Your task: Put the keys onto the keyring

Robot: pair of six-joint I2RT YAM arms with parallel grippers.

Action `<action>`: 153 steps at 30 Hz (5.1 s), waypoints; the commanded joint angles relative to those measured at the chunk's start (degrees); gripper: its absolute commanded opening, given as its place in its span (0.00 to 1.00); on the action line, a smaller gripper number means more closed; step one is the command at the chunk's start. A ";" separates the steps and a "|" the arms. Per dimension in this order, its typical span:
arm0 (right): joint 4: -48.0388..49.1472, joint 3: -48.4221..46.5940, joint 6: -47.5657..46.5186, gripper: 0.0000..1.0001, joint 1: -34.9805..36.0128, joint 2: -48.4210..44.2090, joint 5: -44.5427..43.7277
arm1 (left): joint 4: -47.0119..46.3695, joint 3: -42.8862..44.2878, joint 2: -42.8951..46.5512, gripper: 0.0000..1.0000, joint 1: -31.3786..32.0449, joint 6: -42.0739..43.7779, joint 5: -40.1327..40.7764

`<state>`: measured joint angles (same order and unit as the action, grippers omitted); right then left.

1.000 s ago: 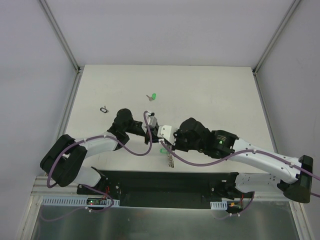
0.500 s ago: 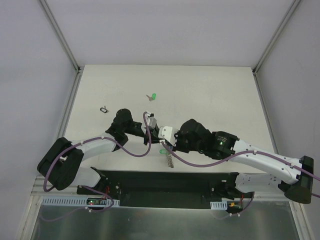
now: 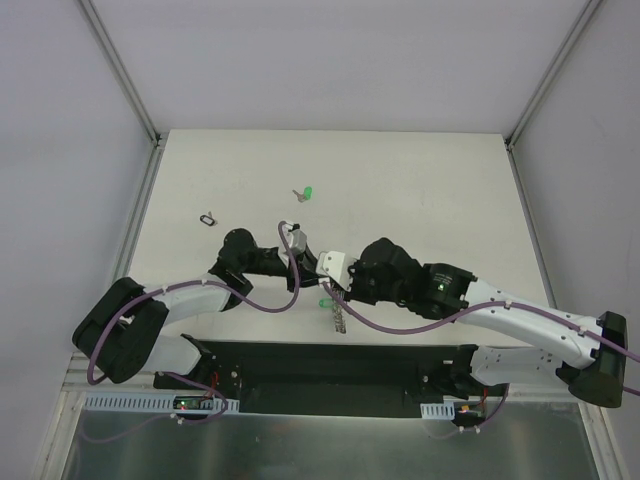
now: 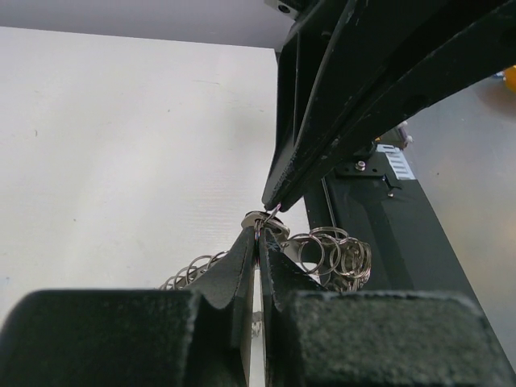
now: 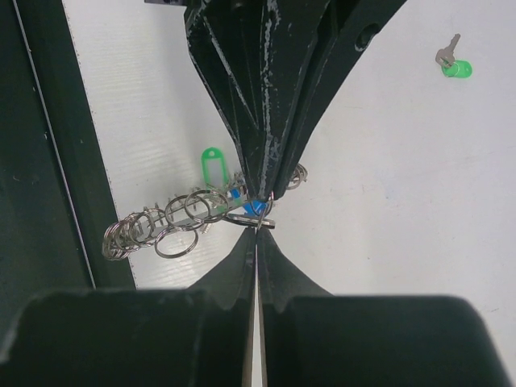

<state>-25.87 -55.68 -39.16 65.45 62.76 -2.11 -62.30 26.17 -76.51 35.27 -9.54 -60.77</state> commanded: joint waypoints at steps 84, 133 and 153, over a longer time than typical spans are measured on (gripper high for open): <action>7.85 -12.08 7.07 0.01 -30.28 13.61 -15.56 | 85.33 18.83 37.13 0.99 -14.26 -0.92 66.13; 13.57 10.68 47.33 0.85 -69.05 2.03 -13.36 | 83.66 16.28 43.90 0.99 -17.95 -3.55 77.98; 5.12 10.15 46.19 0.96 -68.00 -43.59 -15.47 | 77.34 11.45 63.67 0.99 -20.32 -7.00 91.54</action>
<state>-19.20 -43.66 7.92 -3.42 23.11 -17.69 20.12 40.29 -17.78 15.64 -17.28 29.21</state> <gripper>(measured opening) 0.962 0.992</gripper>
